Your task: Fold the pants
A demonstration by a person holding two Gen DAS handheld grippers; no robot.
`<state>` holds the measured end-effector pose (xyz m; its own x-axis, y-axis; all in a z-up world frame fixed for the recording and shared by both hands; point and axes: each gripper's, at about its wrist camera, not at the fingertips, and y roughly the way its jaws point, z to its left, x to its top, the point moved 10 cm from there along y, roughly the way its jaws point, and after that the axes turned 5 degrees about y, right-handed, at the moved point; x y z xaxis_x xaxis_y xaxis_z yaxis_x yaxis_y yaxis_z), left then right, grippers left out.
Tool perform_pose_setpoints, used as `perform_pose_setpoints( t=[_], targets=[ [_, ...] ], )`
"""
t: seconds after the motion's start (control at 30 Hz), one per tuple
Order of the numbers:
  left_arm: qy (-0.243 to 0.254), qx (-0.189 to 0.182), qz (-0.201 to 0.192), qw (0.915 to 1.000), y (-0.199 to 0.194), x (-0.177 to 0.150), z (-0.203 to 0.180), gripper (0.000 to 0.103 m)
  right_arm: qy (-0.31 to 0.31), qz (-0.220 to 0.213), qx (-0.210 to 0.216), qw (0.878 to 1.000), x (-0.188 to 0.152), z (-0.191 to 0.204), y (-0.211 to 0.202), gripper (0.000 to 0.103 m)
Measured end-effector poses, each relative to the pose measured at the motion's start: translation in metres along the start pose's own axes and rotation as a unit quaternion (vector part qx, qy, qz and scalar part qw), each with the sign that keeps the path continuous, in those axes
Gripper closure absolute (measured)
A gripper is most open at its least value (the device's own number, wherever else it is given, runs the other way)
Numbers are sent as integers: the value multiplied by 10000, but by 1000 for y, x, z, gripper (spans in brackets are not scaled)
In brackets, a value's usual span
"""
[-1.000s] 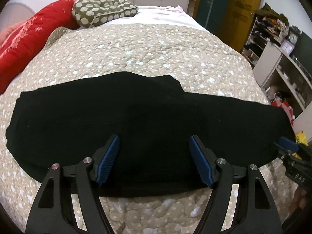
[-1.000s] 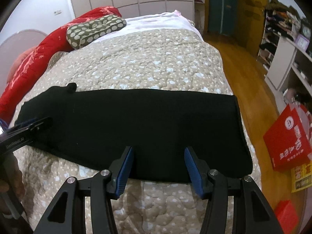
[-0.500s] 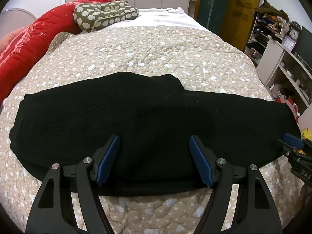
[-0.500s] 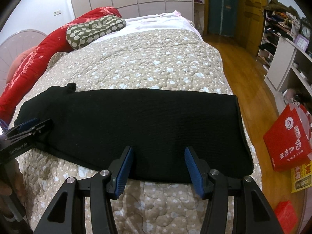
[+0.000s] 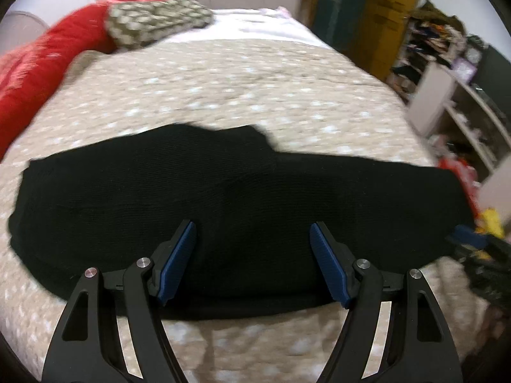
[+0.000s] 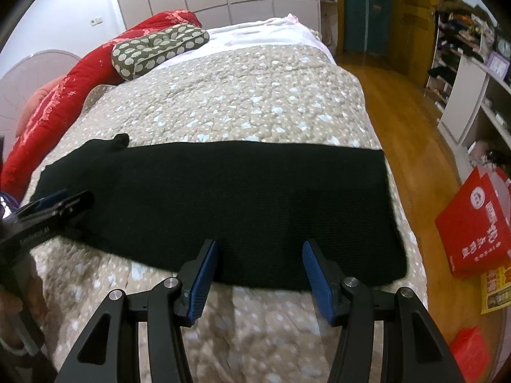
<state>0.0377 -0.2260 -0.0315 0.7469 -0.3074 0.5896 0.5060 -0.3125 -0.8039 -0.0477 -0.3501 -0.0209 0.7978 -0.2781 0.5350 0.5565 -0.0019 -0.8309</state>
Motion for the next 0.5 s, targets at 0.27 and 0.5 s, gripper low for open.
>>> perform_pose_setpoints(
  t=[0.27, 0.5],
  targets=[
    [824, -1215, 201, 9890, 23, 35, -87, 23, 562, 19, -241, 9981, -21, -66, -26, 50],
    [1165, -2084, 621, 9691, 53, 55, -162, 23, 1374, -148, 682, 9880, -37, -89, -24, 46]
  ],
)
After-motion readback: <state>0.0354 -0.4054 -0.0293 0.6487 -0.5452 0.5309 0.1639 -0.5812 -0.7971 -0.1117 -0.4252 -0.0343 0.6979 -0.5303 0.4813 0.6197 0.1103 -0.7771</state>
